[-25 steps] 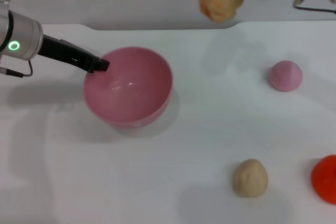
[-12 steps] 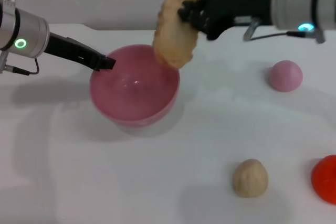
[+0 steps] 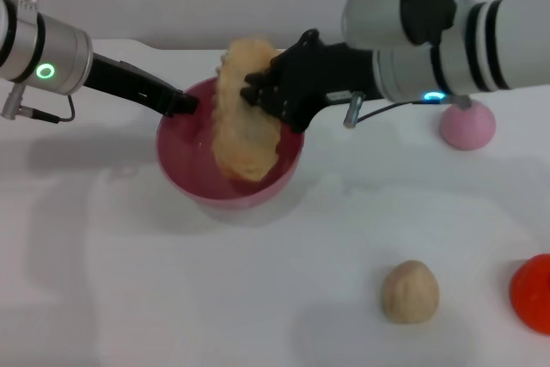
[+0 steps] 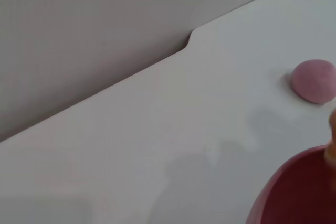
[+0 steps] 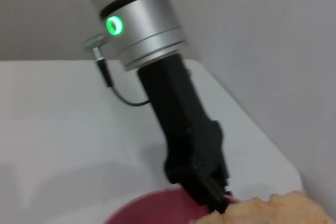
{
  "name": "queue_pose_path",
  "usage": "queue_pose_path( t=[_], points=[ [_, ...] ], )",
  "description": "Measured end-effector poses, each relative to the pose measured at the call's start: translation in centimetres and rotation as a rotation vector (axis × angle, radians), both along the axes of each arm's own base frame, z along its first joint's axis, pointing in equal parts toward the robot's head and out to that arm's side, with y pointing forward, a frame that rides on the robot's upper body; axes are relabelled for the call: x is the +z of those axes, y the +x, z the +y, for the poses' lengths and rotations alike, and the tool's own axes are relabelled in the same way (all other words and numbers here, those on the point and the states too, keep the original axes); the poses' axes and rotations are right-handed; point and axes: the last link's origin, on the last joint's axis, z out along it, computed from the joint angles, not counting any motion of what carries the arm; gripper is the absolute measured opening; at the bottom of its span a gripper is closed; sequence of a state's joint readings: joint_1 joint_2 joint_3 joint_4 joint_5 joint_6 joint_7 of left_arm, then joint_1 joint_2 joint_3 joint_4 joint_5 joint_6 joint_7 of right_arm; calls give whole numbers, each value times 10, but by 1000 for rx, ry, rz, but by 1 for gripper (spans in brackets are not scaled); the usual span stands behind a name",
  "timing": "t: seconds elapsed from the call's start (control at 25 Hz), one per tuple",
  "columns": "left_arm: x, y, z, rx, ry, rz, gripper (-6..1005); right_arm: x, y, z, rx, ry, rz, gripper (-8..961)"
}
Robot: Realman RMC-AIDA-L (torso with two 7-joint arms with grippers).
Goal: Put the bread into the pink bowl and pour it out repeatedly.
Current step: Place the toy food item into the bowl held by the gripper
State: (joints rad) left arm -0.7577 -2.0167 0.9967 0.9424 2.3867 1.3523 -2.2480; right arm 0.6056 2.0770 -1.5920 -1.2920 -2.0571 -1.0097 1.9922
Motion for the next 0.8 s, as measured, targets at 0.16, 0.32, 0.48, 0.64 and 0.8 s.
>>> queue_pose_path(
  t=[0.16,0.32,0.48,0.64,0.8],
  points=[
    [-1,0,0,-2,-3,0,46,-6,0,-2,5,-21,-14,74],
    [-2,0,-1,-1,-4,0,46,-5,-1,-2,10,-21,-14,132],
    [-1,0,0,-1,-3,0,46,-4,-2,-3,15,-19,-12,253],
    [1,-2,1,2,8,3,46,2,-8,-7,43,5,8,495],
    [1,-4,1,4,18,2,46,26,-14,-11,99,107,98,511]
  ],
)
